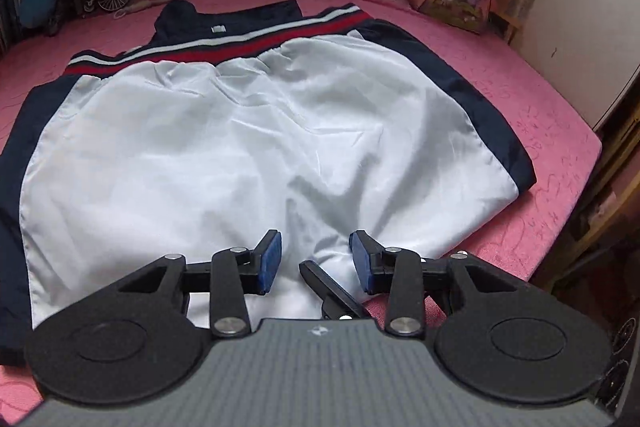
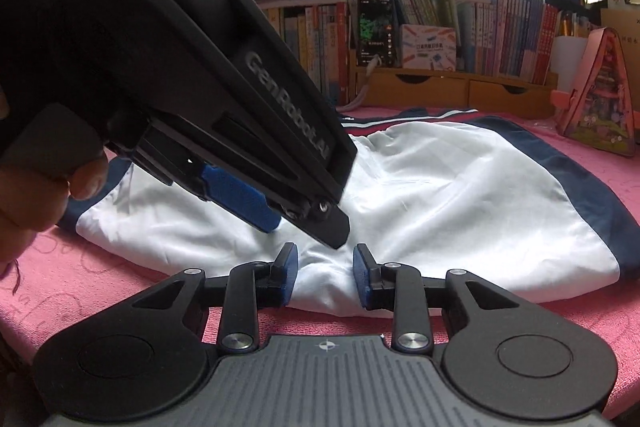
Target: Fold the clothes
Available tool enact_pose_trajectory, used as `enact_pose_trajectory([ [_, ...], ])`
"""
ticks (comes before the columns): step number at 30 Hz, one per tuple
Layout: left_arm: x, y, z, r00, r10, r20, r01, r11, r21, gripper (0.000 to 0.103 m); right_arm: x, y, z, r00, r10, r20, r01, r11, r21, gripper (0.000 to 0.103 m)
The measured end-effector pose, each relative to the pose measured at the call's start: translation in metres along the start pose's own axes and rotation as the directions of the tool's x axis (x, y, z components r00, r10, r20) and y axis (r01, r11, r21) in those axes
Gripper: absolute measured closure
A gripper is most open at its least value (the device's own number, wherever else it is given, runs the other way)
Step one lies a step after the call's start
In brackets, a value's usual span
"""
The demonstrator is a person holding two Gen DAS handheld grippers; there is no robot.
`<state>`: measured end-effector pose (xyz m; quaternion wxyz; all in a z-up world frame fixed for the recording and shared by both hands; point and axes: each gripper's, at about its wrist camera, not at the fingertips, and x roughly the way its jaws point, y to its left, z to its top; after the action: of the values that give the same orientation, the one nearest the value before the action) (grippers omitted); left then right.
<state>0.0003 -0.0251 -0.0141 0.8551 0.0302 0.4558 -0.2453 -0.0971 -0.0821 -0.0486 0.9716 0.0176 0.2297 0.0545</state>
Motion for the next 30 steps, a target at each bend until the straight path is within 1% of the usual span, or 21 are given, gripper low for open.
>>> enact_pose_trajectory([
  [2, 0.008, -0.001, 0.003, 1.000, 0.010, -0.027, -0.010, 1.000, 0.019, 0.073, 0.001, 0.001, -0.001, 1.000, -0.005, -0.004, 0.005, 1.000, 0.000, 0.072],
  [4, 0.012, -0.001, 0.008, 0.999, 0.025, -0.031, -0.024, 0.999, 0.027, 0.077, 0.002, 0.001, -0.001, 1.000, -0.011, -0.008, 0.011, 1.000, 0.000, 0.072],
  [7, 0.021, 0.003, 0.020, 0.999, 0.026, -0.031, -0.026, 1.000, 0.012, 0.078, 0.003, 0.003, -0.002, 1.000, -0.019, -0.014, 0.019, 1.000, 0.001, 0.072],
  [11, 0.036, 0.010, 0.039, 0.998, 0.054, -0.019, -0.055, 0.998, -0.013, 0.079, 0.002, 0.003, -0.004, 1.000, -0.020, -0.014, 0.020, 1.000, 0.001, 0.072],
  [13, 0.047, 0.016, 0.051, 0.996, 0.086, -0.006, -0.086, 0.996, -0.029, 0.080, 0.002, 0.003, -0.004, 1.000, -0.018, -0.014, 0.018, 1.000, 0.005, 0.072],
  [17, 0.070, 0.026, 0.081, 0.988, 0.153, 0.021, -0.152, 0.987, -0.053, 0.080, 0.001, 0.003, -0.005, 1.000, -0.016, -0.010, 0.016, 1.000, 0.001, 0.072],
  [21, 0.091, 0.032, 0.110, 0.978, 0.205, 0.028, -0.203, 0.976, -0.073, 0.079, 0.001, 0.003, -0.005, 1.000, -0.014, -0.010, 0.014, 1.000, -0.003, 0.072],
  [23, 0.097, 0.036, 0.120, 0.976, 0.217, 0.025, -0.214, 0.972, -0.098, 0.079, 0.000, 0.003, -0.005, 1.000, -0.013, -0.010, 0.013, 1.000, -0.002, 0.072],
  [26, 0.098, 0.040, 0.123, 0.978, 0.207, 0.023, -0.203, 0.972, -0.117, 0.078, -0.001, 0.005, -0.007, 1.000, -0.018, -0.005, 0.018, 1.000, -0.006, 0.072],
  [30, 0.089, 0.040, 0.116, 0.978, 0.208, 0.020, -0.204, 0.971, -0.126, 0.078, -0.001, 0.003, -0.006, 1.000, -0.008, -0.004, 0.008, 1.000, -0.010, 0.072],
])
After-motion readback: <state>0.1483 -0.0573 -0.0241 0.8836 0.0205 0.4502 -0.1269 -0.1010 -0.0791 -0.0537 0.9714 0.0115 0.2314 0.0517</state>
